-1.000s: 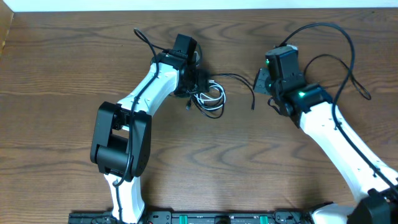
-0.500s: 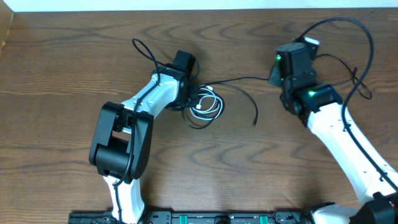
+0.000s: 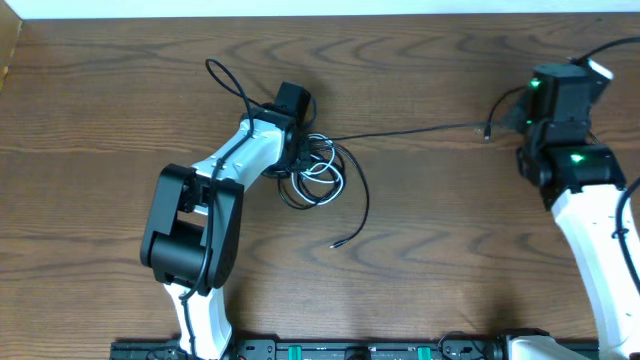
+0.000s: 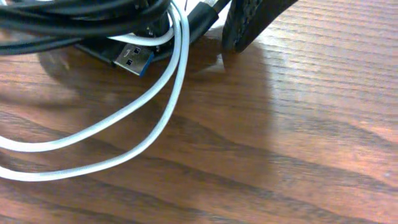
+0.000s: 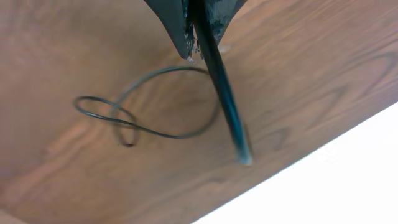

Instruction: Untangle cables

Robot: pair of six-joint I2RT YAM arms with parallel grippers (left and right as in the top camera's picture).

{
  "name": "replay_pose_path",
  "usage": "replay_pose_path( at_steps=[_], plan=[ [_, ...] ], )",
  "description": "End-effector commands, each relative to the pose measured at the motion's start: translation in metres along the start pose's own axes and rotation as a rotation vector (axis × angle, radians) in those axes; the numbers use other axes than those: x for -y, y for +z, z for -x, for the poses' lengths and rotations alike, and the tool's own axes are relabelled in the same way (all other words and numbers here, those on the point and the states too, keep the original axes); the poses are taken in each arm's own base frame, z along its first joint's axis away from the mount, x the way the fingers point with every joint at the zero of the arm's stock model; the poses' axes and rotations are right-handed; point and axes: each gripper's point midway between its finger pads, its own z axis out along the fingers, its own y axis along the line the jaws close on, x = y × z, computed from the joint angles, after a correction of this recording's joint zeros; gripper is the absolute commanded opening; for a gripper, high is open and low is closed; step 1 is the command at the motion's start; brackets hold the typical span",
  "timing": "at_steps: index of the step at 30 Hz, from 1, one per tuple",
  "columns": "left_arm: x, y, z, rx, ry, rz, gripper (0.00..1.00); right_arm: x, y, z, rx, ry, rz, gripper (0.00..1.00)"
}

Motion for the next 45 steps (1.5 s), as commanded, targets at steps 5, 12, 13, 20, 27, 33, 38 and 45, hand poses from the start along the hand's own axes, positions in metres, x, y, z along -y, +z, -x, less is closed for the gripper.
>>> replay_pose_path(
  at_steps=[5, 12, 13, 20, 27, 33, 38, 45],
  plan=[
    [-0.086, 0.023, -0.023, -0.079, -0.093, 0.236, 0.34, 0.098, 0.001, 0.026, 0.054, 0.208, -0.288, 0.01],
    [-0.116, 0.027, -0.031, -0.117, -0.164, 0.257, 0.33, 0.14, 0.004, 0.019, 0.005, 0.346, -0.363, 0.01],
    [-0.118, 0.027, -0.031, -0.118, -0.17, 0.258, 0.34, 0.138, 0.006, 0.018, -0.008, 0.353, -0.343, 0.01],
    [-0.11, 0.028, -0.033, -0.137, -0.182, 0.204, 0.34, 0.107, 0.017, 0.003, -0.127, 0.359, -0.174, 0.23],
    [-0.104, 0.029, -0.035, -0.15, -0.186, 0.166, 0.44, 0.076, 0.032, -0.022, -0.274, 0.252, -0.021, 0.72],
    [-0.098, 0.03, -0.036, -0.162, -0.188, 0.134, 0.49, 0.038, 0.043, -0.056, -0.423, 0.091, 0.15, 0.89],
    [-0.075, 0.026, -0.032, -0.183, -0.045, -0.007, 0.58, 0.01, 0.05, -0.086, -0.513, -0.03, 0.231, 0.93],
    [-0.065, -0.015, 0.003, -0.084, 0.004, -0.049, 0.63, -0.055, 0.043, -0.129, -0.593, -0.24, 0.453, 0.95]
  ],
)
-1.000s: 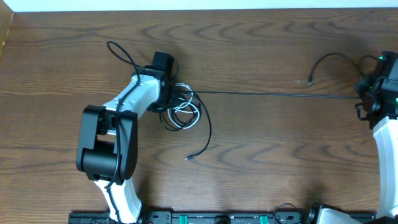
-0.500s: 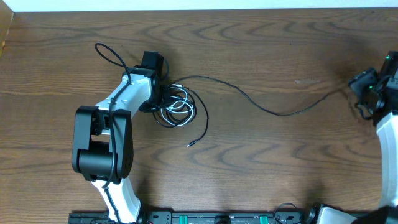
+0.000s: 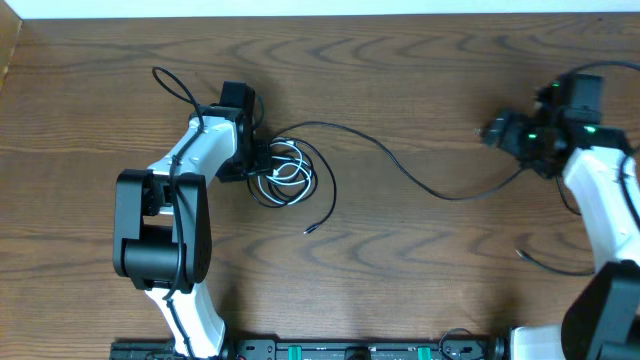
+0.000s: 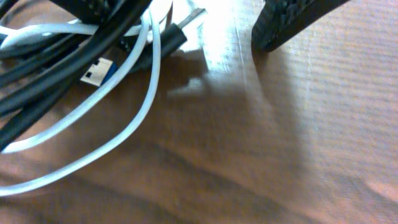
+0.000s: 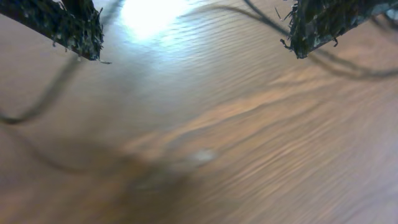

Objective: Untangle cables
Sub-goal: 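Release the black cable and move the right gripper back to the bundle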

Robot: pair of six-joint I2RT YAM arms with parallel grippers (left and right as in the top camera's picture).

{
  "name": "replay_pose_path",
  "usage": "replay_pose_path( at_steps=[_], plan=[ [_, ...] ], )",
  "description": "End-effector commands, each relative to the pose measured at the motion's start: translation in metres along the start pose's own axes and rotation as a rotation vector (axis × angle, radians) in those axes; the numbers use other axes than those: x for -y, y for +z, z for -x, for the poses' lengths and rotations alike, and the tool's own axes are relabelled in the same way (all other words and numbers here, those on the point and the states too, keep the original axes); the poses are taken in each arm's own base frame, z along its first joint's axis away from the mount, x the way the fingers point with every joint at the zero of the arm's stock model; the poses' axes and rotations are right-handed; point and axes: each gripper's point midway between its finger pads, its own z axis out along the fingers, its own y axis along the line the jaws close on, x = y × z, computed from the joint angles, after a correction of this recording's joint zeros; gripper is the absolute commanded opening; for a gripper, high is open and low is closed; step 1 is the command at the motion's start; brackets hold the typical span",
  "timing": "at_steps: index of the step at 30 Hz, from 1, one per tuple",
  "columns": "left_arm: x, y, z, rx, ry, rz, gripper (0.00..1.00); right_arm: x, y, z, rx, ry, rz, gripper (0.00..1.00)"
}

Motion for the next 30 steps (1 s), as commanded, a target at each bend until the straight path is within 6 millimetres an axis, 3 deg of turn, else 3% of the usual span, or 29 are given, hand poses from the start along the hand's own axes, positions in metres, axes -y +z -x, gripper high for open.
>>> replay_pose_path(
  at_steps=[1, 6, 10, 15, 20, 24, 26, 29, 30],
  plan=[
    [0.008, -0.02, 0.013, 0.038, 0.049, -0.04, 0.64, -0.045, 0.014, -0.017, -0.055, -0.179, 0.114, 0.96],
    [0.013, -0.066, 0.03, 0.151, 0.002, -0.072, 0.67, -0.083, 0.028, -0.037, -0.08, -0.288, 0.162, 0.97],
    [0.012, -0.08, 0.025, 0.157, -0.034, -0.077, 0.66, -0.116, 0.037, -0.055, -0.093, -0.372, 0.206, 0.97],
    [0.005, -0.072, -0.001, 0.052, -0.079, -0.046, 0.66, -0.151, 0.051, -0.076, -0.095, -0.46, 0.259, 0.96],
    [-0.002, -0.062, -0.025, -0.034, -0.082, -0.019, 0.64, -0.172, 0.072, -0.103, -0.136, -0.522, 0.285, 0.9],
    [-0.007, -0.047, -0.041, -0.074, -0.083, -0.002, 0.51, -0.193, 0.083, -0.133, -0.199, -0.569, 0.36, 0.84],
    [-0.008, -0.036, -0.043, -0.062, -0.086, -0.006, 0.38, -0.203, 0.083, -0.144, -0.211, -0.591, 0.387, 0.73],
    [-0.007, -0.021, -0.039, -0.02, -0.089, -0.02, 0.2, -0.216, 0.075, -0.155, -0.232, -0.595, 0.436, 0.73],
    [-0.006, -0.017, -0.037, -0.002, -0.089, -0.026, 0.19, -0.225, 0.07, -0.158, -0.235, -0.605, 0.482, 0.67]
  ],
)
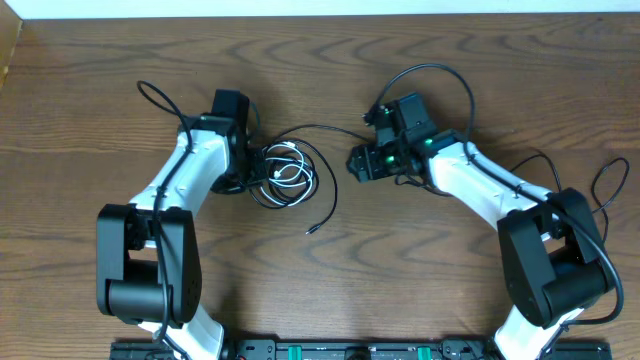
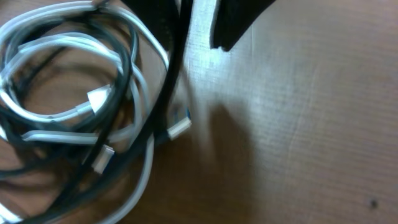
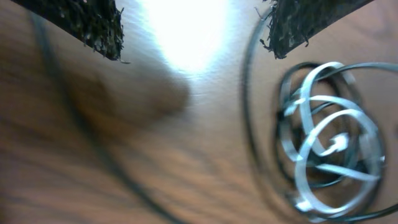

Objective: Untangle cables
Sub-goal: 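Release the black cable and move the right gripper back to the bundle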

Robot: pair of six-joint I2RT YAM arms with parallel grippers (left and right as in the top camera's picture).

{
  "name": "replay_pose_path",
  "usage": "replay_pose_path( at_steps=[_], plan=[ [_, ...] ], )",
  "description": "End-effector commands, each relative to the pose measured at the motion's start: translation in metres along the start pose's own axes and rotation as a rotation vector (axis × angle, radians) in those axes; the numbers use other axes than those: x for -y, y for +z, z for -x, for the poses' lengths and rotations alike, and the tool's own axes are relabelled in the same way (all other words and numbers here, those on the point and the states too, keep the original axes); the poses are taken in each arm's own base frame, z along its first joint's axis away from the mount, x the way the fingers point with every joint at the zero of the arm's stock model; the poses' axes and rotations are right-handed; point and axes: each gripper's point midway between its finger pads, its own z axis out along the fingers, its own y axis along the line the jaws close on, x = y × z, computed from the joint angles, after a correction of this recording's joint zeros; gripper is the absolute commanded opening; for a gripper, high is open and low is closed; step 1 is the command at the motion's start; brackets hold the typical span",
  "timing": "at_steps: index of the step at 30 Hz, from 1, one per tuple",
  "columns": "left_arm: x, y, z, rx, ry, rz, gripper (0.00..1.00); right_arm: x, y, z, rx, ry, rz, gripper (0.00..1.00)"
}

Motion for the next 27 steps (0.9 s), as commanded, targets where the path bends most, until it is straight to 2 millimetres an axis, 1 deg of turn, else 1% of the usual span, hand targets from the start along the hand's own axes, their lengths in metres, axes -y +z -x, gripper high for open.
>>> replay_pose_path(
  at_steps=[1, 2, 5, 7, 9, 11, 13, 17, 19, 23, 27],
  plan=[
    [-0.004, 0.017, -0.003, 0.01, -0.003, 0.002, 0.11, -0.037, -0.005, 0.01, 0.031, -0.047, 0.135, 0.62],
    [-0.004, 0.02, -0.002, 0.022, -0.002, -0.002, 0.08, -0.045, -0.005, 0.014, 0.051, -0.085, 0.16, 0.57],
    [0.003, 0.026, 0.003, 0.054, 0.048, -0.043, 0.08, -0.067, -0.009, 0.022, 0.096, -0.254, 0.24, 0.48],
    [0.014, 0.028, 0.005, 0.058, 0.101, -0.102, 0.08, -0.071, -0.009, 0.025, 0.114, -0.308, 0.241, 0.42],
    [0.03, 0.029, 0.003, 0.042, 0.141, -0.195, 0.08, -0.075, -0.01, 0.03, 0.141, -0.356, 0.243, 0.42],
    [0.046, 0.03, -0.002, 0.019, 0.183, -0.286, 0.08, -0.077, -0.011, 0.034, 0.165, -0.398, 0.245, 0.46],
    [0.053, 0.034, -0.006, -0.002, 0.218, -0.336, 0.07, -0.078, -0.011, 0.037, 0.186, -0.465, 0.241, 0.45],
    [0.053, 0.048, -0.014, -0.049, 0.232, -0.343, 0.08, -0.081, -0.011, 0.035, 0.202, -0.616, 0.232, 0.41],
    [0.055, 0.051, -0.017, -0.061, 0.249, -0.362, 0.08, -0.082, -0.01, 0.034, 0.201, -0.658, 0.231, 0.41],
    [0.056, 0.05, -0.015, -0.057, 0.253, -0.365, 0.08, -0.09, -0.007, 0.028, 0.192, -0.7, 0.241, 0.41],
    [0.056, 0.05, -0.015, -0.056, 0.252, -0.365, 0.08, -0.103, -0.004, 0.018, 0.179, -0.776, 0.257, 0.41]
  ],
)
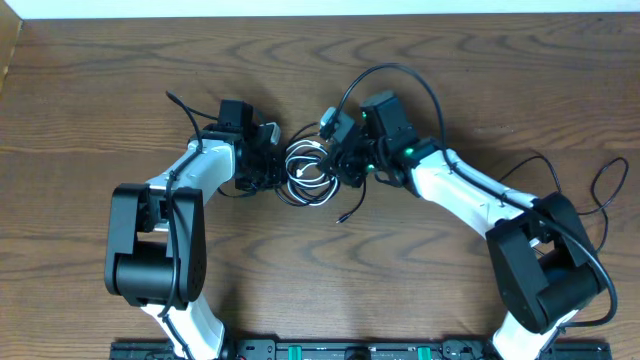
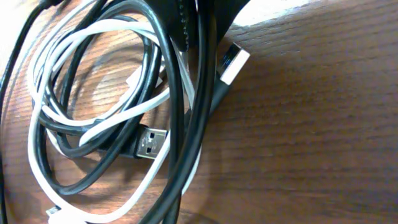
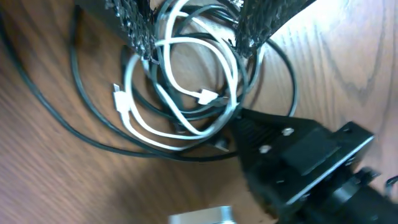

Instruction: Untangle cables

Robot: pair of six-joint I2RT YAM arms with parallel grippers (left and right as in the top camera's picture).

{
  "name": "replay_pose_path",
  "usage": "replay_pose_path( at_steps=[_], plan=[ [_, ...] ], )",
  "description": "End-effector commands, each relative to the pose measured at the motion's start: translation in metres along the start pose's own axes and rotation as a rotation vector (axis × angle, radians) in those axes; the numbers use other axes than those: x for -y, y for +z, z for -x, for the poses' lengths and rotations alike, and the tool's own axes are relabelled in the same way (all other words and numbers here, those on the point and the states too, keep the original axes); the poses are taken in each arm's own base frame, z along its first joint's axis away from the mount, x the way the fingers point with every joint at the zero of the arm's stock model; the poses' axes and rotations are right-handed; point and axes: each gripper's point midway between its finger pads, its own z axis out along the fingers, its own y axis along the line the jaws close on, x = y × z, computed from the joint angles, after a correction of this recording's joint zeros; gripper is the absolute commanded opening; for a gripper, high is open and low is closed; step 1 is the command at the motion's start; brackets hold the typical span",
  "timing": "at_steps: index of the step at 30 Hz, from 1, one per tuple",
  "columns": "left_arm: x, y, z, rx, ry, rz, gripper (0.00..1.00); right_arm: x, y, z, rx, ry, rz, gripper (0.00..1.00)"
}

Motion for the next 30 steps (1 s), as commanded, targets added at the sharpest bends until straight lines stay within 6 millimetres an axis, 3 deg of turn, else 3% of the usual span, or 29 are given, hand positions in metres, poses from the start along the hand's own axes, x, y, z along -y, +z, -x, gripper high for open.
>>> replay_pose_path(
  at_steps=[1, 4, 8, 12, 23, 25, 30],
  plan=[
    [-0.011, 0.014, -0.014, -0.058, -0.001, 0.02, 0.08, -0.02, 0.001, 0.014, 0.02, -0.149, 0.038, 0.41],
    [-0.011, 0.014, -0.014, -0.058, -0.001, 0.023, 0.08, -0.024, 0.01, 0.008, -0.016, -0.211, 0.01, 0.42],
    [-0.011, 0.014, -0.014, -0.057, -0.001, 0.023, 0.08, -0.016, 0.019, -0.005, -0.082, -0.249, -0.075, 0.45],
    [-0.011, 0.014, -0.014, -0.057, -0.001, 0.023, 0.16, -0.019, 0.029, -0.015, -0.113, -0.296, -0.058, 0.42],
    [-0.011, 0.014, -0.014, -0.057, -0.001, 0.023, 0.17, -0.02, 0.053, -0.045, -0.181, -0.279, -0.022, 0.37],
    [-0.011, 0.014, -0.014, -0.058, -0.001, 0.023, 0.17, -0.019, 0.056, -0.049, -0.187, -0.277, -0.02, 0.35],
    [-0.011, 0.014, -0.014, -0.058, -0.001, 0.023, 0.17, -0.017, 0.058, -0.041, -0.156, -0.29, -0.031, 0.18]
  ],
)
